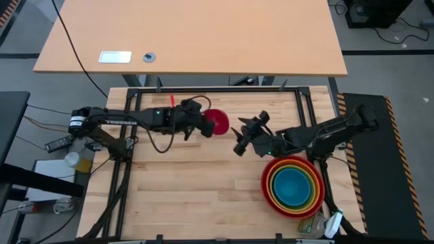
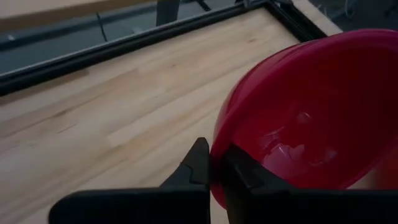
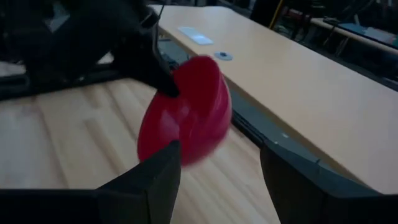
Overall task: Nest bowls inside each other
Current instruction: Stack the pink bowl on top of the blue bowl, then return to Home Position
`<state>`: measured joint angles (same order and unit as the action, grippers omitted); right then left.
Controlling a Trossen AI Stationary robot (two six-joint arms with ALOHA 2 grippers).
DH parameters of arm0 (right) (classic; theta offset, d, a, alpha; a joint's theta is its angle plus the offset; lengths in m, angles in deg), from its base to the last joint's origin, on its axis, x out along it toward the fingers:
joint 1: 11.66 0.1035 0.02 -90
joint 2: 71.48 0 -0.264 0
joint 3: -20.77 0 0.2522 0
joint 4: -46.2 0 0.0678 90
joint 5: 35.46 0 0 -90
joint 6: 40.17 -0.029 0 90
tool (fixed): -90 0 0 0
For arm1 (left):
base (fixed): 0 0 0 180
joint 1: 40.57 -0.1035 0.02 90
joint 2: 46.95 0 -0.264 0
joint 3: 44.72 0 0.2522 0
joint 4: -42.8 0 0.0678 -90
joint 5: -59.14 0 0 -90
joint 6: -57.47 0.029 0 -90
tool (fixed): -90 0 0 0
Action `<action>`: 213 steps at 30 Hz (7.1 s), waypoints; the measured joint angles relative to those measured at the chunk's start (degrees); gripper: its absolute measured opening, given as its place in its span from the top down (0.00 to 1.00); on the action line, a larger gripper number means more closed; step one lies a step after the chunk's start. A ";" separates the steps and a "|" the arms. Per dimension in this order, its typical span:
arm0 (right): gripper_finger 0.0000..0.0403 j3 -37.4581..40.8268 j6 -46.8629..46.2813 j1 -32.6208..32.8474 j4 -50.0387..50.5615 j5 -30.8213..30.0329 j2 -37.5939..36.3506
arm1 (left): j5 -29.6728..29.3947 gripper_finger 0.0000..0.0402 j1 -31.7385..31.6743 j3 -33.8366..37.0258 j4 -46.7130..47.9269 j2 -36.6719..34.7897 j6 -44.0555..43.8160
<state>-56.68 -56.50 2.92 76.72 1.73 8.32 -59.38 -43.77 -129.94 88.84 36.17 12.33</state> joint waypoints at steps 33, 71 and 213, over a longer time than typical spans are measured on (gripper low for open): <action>0.81 0.00 3.01 -4.35 -5.72 -6.26 3.37 | -6.85 0.92 5.70 -0.94 -15.69 5.61 -8.07; 0.92 0.04 -8.17 3.23 52.86 57.01 -14.10 | 16.37 0.21 6.07 -1.16 -20.88 -0.82 13.43; 0.64 61.37 -13.47 -36.48 -15.03 43.73 -69.04 | 17.77 0.98 -1.02 70.93 -56.03 -54.26 12.84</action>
<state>4.70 -69.98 -33.55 61.70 45.46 -60.71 -41.61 -44.79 -59.02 32.81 -18.09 25.18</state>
